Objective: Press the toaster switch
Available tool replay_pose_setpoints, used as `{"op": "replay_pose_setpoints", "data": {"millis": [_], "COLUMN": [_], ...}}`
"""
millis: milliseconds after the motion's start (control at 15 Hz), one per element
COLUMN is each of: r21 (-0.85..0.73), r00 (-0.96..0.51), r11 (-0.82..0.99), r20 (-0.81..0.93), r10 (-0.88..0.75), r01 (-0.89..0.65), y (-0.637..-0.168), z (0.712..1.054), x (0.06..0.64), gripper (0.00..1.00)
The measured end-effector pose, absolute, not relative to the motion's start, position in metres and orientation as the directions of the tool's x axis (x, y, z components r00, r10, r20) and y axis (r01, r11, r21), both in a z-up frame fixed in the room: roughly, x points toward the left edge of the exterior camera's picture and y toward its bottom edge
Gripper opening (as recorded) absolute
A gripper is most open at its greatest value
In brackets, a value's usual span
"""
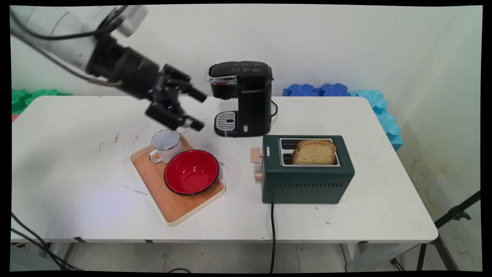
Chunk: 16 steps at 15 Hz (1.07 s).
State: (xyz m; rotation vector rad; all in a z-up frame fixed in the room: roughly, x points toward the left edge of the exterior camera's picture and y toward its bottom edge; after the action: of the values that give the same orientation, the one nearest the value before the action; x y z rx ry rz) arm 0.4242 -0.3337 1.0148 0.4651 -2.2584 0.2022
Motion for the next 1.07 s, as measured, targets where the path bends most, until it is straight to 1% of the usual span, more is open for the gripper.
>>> {"op": "replay_pose_setpoints", "data": {"millis": [200, 333, 400, 667, 1067], "r21": [-0.012, -0.027, -0.038, -0.052, -0.021], "r00": [-0.608, -0.619, -0.630, -0.662, -0.710], "r11": [0.921, 0.924, 0.927, 0.933, 0.944], "r20": [0.755, 0.749, 0.744, 0.719, 0.665], "r10": [-0.247, -0.234, -0.224, -0.211, -0.234], "r01": [-0.390, -0.383, -0.374, -0.355, -0.330], "y": [-0.350, -0.357, -0.361, -0.367, -0.374], "z": [1.028, 1.030, 1.028, 1.015, 0.977], "x": [0.388, 0.371, 0.364, 0.351, 0.336], "gripper": [1.00, 1.00, 0.00, 0.00, 0.00]}}
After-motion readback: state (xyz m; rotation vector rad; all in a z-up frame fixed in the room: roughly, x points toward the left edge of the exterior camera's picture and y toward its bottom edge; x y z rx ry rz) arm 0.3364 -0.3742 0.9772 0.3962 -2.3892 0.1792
